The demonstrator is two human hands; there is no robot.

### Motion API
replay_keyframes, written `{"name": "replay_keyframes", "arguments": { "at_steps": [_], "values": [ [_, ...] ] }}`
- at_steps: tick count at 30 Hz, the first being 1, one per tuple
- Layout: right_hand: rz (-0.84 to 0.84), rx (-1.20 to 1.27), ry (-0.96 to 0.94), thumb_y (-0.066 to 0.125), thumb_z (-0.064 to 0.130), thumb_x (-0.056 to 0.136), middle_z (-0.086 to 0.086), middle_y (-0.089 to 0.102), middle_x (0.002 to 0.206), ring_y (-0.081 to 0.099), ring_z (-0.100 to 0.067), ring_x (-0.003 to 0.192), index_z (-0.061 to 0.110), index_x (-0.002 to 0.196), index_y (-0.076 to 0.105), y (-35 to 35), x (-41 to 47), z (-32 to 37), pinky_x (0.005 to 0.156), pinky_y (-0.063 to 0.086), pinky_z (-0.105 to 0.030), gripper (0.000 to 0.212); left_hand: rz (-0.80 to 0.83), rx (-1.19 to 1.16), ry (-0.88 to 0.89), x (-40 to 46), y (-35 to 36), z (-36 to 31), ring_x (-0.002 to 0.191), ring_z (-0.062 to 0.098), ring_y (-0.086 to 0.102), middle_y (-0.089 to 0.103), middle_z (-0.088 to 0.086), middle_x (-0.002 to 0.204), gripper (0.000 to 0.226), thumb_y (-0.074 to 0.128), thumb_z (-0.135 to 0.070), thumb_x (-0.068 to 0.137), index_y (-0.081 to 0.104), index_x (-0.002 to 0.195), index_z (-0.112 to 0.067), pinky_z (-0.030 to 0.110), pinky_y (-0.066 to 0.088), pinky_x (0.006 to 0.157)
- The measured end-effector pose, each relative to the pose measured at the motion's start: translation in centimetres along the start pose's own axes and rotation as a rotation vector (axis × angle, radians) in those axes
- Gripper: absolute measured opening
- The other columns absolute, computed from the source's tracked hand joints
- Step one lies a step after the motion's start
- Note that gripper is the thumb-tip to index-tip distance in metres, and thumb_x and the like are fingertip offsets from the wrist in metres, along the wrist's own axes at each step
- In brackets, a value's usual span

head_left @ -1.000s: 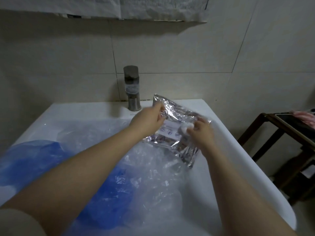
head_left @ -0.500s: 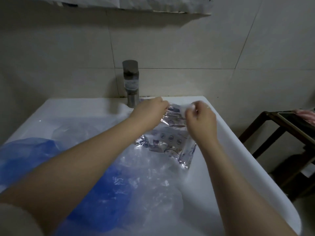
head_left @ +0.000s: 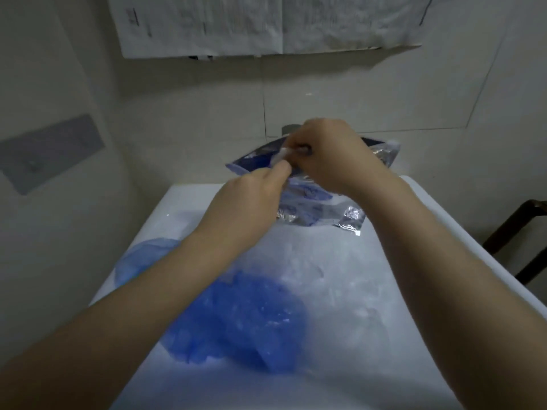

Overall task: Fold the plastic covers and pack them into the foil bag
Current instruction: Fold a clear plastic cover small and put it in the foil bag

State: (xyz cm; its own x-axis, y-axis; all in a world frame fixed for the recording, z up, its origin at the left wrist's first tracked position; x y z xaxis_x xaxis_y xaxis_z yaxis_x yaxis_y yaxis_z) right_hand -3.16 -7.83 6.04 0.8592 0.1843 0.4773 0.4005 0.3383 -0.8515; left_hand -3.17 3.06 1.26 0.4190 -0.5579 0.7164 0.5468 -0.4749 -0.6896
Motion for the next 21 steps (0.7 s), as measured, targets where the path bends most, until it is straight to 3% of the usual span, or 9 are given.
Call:
{"name": "replay_keyframes", "arguments": {
  "at_steps": [3, 6, 10, 14, 15, 17, 19, 21],
  "values": [
    [0.160, -0.129, 0.094, 0.048, 0.021, 0.095, -0.010, 0.050, 0.079, 0.047, -0.024, 0.077, 0.005, 0.093, 0.064, 0.2, 2.3, -0.1, 0.064, 0.029, -0.025, 0.022, -0.040, -0.047, -0.005, 0.3, -1.2, 0.9, 0.044, 0.036, 0.053, 0.058, 0.016, 0.063, 0.011, 0.054, 0.000, 0.076, 0.057, 0.086, -0.001, 0.031, 0.041, 0.039],
    [0.226, -0.202, 0.192, 0.052, 0.013, 0.092, -0.009, 0.048, 0.070, 0.046, -0.025, 0.074, 0.008, 0.098, 0.061, 0.8, 3.5, -0.7, 0.060, 0.034, -0.030, 0.012, -0.073, -0.065, -0.011, 0.3, -2.2, 1.4, 0.051, 0.037, 0.055, 0.059, 0.017, 0.069, 0.011, 0.049, -0.005, 0.083, 0.057, 0.089, 0.000, 0.039, 0.047, 0.044],
    [0.318, -0.121, 0.221, 0.047, 0.014, 0.093, -0.016, 0.064, 0.105, 0.054, -0.031, 0.086, 0.003, 0.111, 0.061, 3.4, 5.0, -0.7, 0.070, 0.037, -0.030, 0.025, -0.083, -0.024, -0.054, 0.2, -2.6, 3.2, 0.060, 0.038, 0.056, 0.060, 0.018, 0.077, 0.006, 0.051, -0.004, 0.084, 0.054, 0.089, -0.003, 0.037, 0.043, 0.050],
    [0.306, 0.153, 0.105, 0.036, 0.047, 0.098, -0.007, 0.061, 0.079, 0.052, -0.019, 0.067, 0.008, 0.086, 0.063, 2.7, 5.5, 1.1, 0.063, 0.037, -0.029, 0.049, -0.108, 0.003, -0.163, 0.2, -2.4, 7.1, 0.076, 0.043, 0.059, 0.062, 0.023, 0.089, 0.021, 0.038, -0.019, 0.088, 0.053, 0.092, -0.004, 0.044, 0.044, 0.061],
    [0.279, 0.202, 0.071, 0.037, 0.049, 0.096, -0.005, 0.059, 0.078, 0.051, -0.017, 0.066, 0.009, 0.085, 0.063, 2.0, 5.7, 1.3, 0.063, 0.036, -0.029, 0.050, -0.124, 0.019, -0.186, 0.3, -2.6, 8.1, 0.076, 0.044, 0.059, 0.061, 0.024, 0.089, 0.027, 0.035, -0.022, 0.088, 0.053, 0.093, -0.003, 0.045, 0.044, 0.062],
    [0.232, 0.067, -0.059, 0.048, 0.043, 0.094, -0.003, 0.058, 0.084, 0.050, -0.017, 0.072, 0.009, 0.092, 0.065, 0.9, 6.1, 1.6, 0.064, 0.035, -0.028, 0.039, -0.137, 0.056, -0.228, 0.5, -3.0, 9.9, 0.073, 0.044, 0.057, 0.059, 0.027, 0.086, 0.031, 0.032, -0.023, 0.089, 0.053, 0.094, 0.000, 0.045, 0.041, 0.061],
    [0.188, -0.110, -0.124, 0.052, 0.031, 0.094, -0.002, 0.059, 0.097, 0.050, -0.016, 0.083, 0.010, 0.103, 0.064, 0.7, 7.4, 1.3, 0.071, 0.035, -0.027, 0.026, -0.155, 0.080, -0.266, 0.8, -3.4, 11.4, 0.072, 0.042, 0.054, 0.057, 0.029, 0.083, 0.028, 0.035, -0.019, 0.094, 0.052, 0.093, 0.003, 0.043, 0.036, 0.059],
    [0.163, -0.186, -0.113, 0.047, 0.027, 0.096, -0.004, 0.063, 0.107, 0.054, -0.021, 0.096, 0.012, 0.107, 0.063, 1.3, 9.4, 0.7, 0.093, 0.033, -0.033, 0.025, -0.160, 0.099, -0.323, 1.5, -3.3, 12.8, 0.079, 0.042, 0.053, 0.056, 0.029, 0.089, 0.022, 0.043, -0.015, 0.097, 0.052, 0.096, 0.004, 0.045, 0.037, 0.062]
  ]
}}
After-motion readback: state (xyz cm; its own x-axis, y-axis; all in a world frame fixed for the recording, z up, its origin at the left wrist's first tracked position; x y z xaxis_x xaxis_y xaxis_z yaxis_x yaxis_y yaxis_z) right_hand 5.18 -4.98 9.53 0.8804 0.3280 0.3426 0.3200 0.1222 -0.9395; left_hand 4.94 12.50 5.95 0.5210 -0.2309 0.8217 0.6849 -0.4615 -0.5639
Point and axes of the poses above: each hand's wrist, its own x-axis towards the middle knuckle, its own y-axis out of the palm, z = x × y, the point moved 5 cm from there along x, towards the middle knuckle
